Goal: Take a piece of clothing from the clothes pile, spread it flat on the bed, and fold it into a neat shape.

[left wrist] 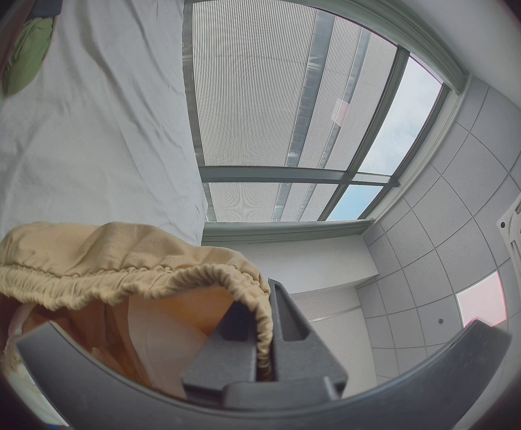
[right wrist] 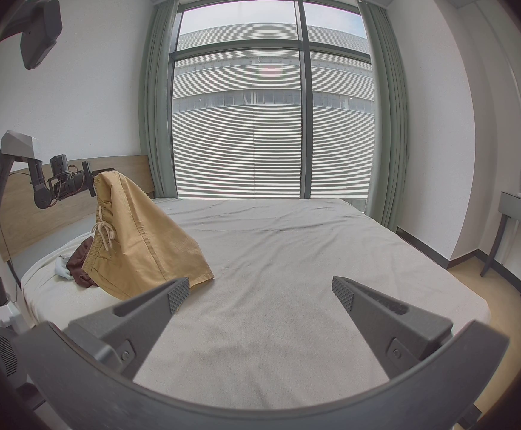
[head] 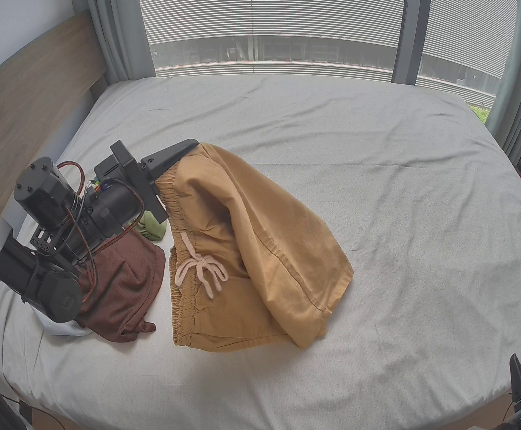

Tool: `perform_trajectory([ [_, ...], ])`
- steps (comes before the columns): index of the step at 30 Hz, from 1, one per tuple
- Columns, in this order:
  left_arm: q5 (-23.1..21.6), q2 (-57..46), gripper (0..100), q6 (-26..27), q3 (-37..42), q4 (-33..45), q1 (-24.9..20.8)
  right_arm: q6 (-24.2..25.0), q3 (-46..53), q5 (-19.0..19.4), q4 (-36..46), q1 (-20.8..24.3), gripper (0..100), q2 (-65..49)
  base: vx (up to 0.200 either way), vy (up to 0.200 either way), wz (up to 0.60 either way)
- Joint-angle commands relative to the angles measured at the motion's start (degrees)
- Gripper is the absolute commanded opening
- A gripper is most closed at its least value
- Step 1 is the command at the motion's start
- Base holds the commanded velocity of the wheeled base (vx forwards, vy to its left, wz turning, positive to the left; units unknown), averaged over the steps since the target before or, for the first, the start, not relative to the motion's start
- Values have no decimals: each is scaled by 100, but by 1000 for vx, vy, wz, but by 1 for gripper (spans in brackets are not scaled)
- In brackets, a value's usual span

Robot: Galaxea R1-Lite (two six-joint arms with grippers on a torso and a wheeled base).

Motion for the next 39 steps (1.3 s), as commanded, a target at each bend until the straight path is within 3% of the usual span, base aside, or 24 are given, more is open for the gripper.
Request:
perform_trajectory([
  [1,-3,0,0,89,104,-3,57,-2,101,-5,-2,-1,100,-93,0,0,0],
  [9,-188,9,0,1029,455,-3,145,7,101,-5,-2,8,100,-93,0,0,0],
  [18,-293,-97,0,1266,490,-12,417,33,101,-31,-2,-1,100,-93,0,0,0],
  [27,-293,0,0,2092,587,-12,567,33,101,-31,-2,-1,100,-93,0,0,0],
  [39,-363,0,0,2154,640,-12,584,103,101,-40,-11,-1,100,-93,0,0,0],
])
